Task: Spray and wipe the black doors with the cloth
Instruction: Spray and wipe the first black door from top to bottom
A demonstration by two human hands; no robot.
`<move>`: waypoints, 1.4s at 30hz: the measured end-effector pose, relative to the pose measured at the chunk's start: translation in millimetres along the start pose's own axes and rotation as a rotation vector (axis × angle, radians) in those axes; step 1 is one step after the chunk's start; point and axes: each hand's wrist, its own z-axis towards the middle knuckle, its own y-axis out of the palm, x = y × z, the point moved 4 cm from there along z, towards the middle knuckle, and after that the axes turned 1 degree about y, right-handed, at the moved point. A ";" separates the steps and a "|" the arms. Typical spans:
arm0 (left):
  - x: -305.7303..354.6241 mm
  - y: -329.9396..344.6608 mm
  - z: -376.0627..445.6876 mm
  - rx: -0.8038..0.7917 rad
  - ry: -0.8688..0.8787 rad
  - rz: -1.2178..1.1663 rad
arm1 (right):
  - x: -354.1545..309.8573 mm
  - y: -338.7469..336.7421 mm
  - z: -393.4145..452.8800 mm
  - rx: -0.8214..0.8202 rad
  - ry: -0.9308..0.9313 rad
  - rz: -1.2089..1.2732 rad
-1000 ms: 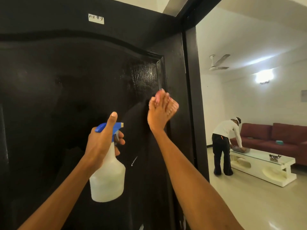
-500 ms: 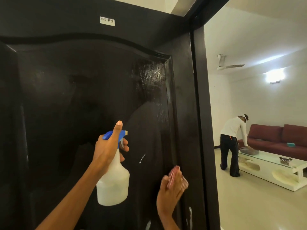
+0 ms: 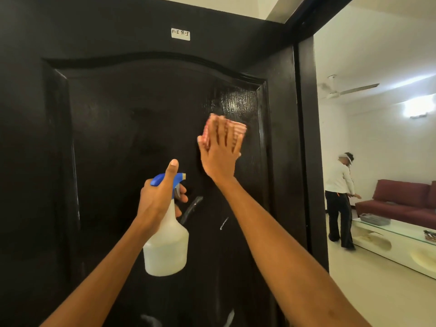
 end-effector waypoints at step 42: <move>-53.3 -120.0 -52.0 0.012 -0.051 -0.009 | -7.9 56.4 -279.2 -0.298 -0.714 -0.195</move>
